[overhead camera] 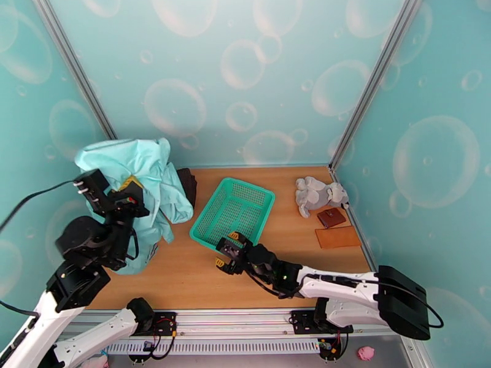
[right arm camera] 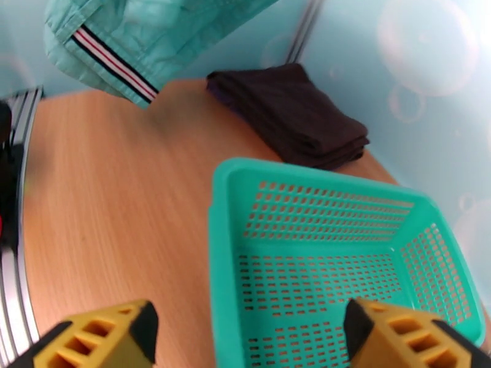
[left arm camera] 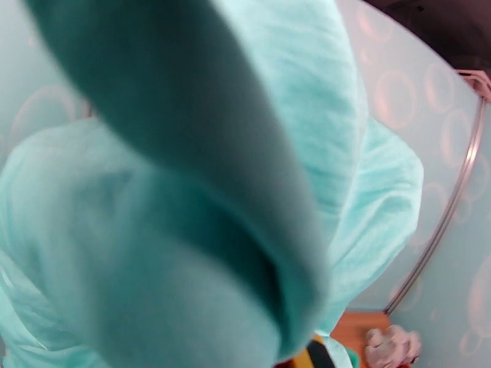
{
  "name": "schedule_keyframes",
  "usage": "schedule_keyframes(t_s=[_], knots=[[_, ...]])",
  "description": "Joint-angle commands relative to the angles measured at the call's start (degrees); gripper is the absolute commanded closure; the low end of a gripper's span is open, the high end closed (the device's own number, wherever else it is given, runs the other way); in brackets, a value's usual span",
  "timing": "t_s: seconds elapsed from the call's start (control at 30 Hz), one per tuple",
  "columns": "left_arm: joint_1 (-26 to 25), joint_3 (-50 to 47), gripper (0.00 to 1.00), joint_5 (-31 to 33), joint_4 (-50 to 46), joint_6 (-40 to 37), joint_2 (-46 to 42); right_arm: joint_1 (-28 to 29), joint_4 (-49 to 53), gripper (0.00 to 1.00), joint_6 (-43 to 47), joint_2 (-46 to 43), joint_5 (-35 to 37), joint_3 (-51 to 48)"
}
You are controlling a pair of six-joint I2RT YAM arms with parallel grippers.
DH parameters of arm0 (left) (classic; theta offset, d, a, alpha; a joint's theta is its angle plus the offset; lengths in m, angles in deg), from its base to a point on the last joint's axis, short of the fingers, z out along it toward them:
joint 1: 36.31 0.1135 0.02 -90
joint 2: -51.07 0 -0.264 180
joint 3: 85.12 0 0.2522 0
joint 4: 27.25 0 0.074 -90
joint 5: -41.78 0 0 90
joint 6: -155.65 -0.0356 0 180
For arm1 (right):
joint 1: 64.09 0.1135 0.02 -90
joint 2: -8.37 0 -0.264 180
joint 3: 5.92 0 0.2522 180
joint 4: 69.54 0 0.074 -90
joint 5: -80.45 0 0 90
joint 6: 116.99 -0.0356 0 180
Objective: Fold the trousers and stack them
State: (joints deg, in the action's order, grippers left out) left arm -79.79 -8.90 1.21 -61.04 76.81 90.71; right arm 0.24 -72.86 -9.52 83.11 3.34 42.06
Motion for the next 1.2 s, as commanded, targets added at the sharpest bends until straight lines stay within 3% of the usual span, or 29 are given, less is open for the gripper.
schedule_keyframes(t_s=[0.0,0.13,0.3,0.7,1.07,1.17], knots=[[-0.28,-3.86,1.00,7.70,1.71,3.24,-7.78,0.39,8.63,0.25,2.48,3.66,2.04,3.77],[-0.22,-11.63,1.00,9.04,3.85,2.23,-13.27,0.40,10.31,0.28,1.71,6.55,3.92,5.78],[-0.26,-11.49,1.00,7.97,4.15,0.78,-13.65,-0.43,10.30,0.31,1.12,7.62,4.10,6.08],[-0.34,-12.80,1.00,6.02,5.50,-1.52,-14.60,-2.90,14.25,0.62,-0.41,10.60,-2.00,9.77],[1.09,-14.73,1.00,5.45,5.51,-0.13,-17.16,-7.72,20.90,0.94,-9.20,22.44,3.12,25.00],[3.55,-15.49,1.00,1.98,5.87,0.97,-17.57,-10.38,23.45,1.00,-14.85,26.76,7.37,31.09]])
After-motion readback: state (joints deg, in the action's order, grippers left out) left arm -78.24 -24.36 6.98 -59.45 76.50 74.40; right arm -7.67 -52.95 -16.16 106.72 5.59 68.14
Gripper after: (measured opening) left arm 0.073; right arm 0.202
